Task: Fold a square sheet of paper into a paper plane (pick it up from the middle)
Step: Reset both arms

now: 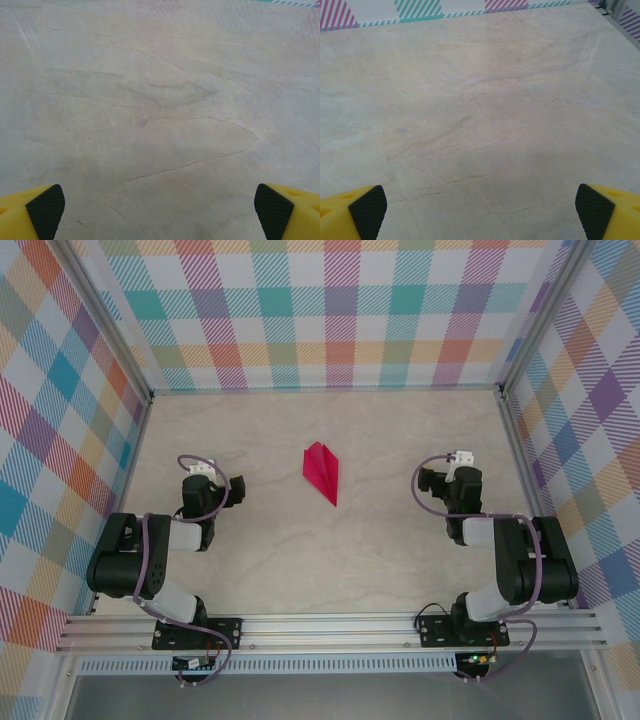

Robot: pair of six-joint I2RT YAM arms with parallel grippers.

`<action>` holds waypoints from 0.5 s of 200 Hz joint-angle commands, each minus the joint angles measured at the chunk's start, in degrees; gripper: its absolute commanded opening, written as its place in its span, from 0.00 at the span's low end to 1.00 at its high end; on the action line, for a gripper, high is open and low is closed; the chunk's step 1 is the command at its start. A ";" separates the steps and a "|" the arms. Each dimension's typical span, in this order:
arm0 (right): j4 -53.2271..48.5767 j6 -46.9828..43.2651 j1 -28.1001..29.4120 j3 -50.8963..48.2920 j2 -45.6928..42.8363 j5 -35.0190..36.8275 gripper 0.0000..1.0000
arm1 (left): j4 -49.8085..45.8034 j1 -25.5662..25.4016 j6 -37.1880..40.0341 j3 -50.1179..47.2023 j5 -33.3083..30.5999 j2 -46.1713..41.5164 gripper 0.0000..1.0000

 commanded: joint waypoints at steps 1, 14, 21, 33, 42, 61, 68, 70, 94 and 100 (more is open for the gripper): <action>5.63 -1.55 -0.26 -1.01 1.06 -2.86 1.00 | 1.01 -0.40 1.80 1.65 1.43 0.42 1.00; 5.45 -1.55 -0.25 -0.98 1.08 -2.84 1.00 | 0.51 -0.40 2.23 1.98 2.36 0.42 1.00; 5.22 -1.52 -0.30 -0.86 0.95 -2.86 1.00 | 0.49 -0.42 2.10 2.00 2.41 0.42 1.00; 5.11 -1.58 -0.27 -0.81 1.02 -2.82 1.00 | 0.46 -0.42 2.27 1.95 2.25 0.41 1.00; 5.00 -1.53 -0.27 -0.73 1.01 -2.86 1.00 | 0.45 -0.40 2.26 2.02 2.40 0.42 1.00; 4.99 -1.51 -0.27 -0.72 1.02 -2.86 1.00 | 0.28 -0.41 2.26 2.13 2.41 0.51 1.00; 4.98 -1.55 -0.22 -0.72 1.02 -2.86 1.00 | 0.21 -0.45 2.27 2.18 2.41 0.51 1.00; 4.98 -1.52 -0.22 -0.72 1.06 -2.86 1.00 | 0.19 -0.43 2.27 2.14 2.41 0.51 1.00; 4.92 -1.51 -0.27 -0.64 1.07 -2.86 1.00 | -0.21 -0.40 2.23 2.50 2.25 0.73 1.00; 4.92 -1.55 -0.25 -0.63 1.04 -2.86 1.00 | -0.16 -0.40 2.20 2.49 2.29 0.74 1.00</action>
